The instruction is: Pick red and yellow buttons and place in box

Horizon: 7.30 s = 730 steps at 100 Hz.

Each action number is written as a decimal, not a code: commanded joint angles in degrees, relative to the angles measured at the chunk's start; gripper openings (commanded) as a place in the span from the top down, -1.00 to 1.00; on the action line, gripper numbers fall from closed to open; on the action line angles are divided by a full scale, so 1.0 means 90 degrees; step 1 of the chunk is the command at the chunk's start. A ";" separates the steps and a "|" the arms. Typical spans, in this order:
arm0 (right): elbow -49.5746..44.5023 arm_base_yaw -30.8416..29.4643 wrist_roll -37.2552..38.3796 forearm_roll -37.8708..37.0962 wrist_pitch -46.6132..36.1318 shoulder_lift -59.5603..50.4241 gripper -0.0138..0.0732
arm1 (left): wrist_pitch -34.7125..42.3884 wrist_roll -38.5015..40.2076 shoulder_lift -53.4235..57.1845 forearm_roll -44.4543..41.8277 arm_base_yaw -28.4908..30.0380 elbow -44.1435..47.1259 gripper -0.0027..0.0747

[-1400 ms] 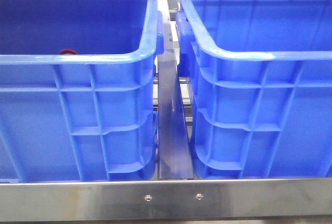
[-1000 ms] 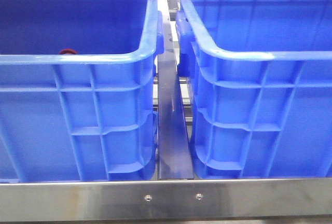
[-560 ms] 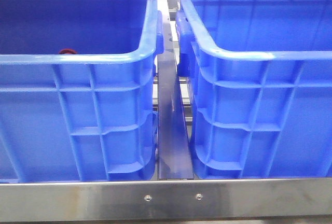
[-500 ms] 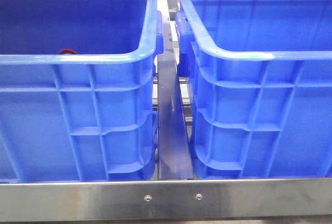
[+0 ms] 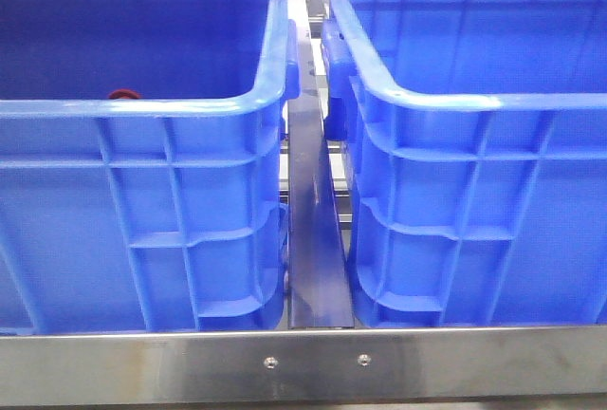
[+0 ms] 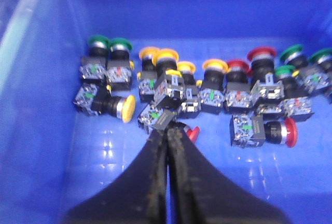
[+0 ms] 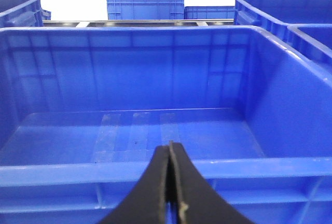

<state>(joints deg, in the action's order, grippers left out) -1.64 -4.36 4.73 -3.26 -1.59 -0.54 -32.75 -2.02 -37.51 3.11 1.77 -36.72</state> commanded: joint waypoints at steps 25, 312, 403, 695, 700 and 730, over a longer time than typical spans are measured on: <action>-0.0030 -0.0011 -0.0029 -0.0086 -0.0470 -0.0134 0.89 | -0.0212 0.0032 -0.2352 0.0329 -0.0005 -0.1659 -0.61; -0.0030 -0.0011 -0.0029 -0.0086 -0.0470 -0.0134 0.89 | -0.0286 -0.1486 -0.2791 0.2576 -0.1401 -0.2360 0.91; -0.0030 -0.0011 -0.0029 -0.0086 -0.0470 -0.0134 0.89 | 0.0628 -0.1486 -0.3573 0.2752 -0.5242 -0.2428 0.91; 0.7354 0.2471 -0.2514 0.7262 0.6043 0.8466 -0.34 | 0.0628 -0.1486 -0.3573 0.2766 -0.5242 -0.2428 0.91; 0.7354 0.2471 -0.2514 0.7262 0.6051 0.8466 -0.26 | 0.0628 -0.1486 -0.3573 0.2766 -0.5242 -0.2428 0.91; 0.7354 0.2471 -0.2514 0.7262 0.6056 0.8466 0.29 | 0.0613 -0.1486 -0.3573 0.2766 -0.5242 -0.2428 0.91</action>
<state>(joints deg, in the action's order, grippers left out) 62.48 17.93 -17.01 57.81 52.67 77.18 -30.49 -15.46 -70.97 26.29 -45.06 -56.59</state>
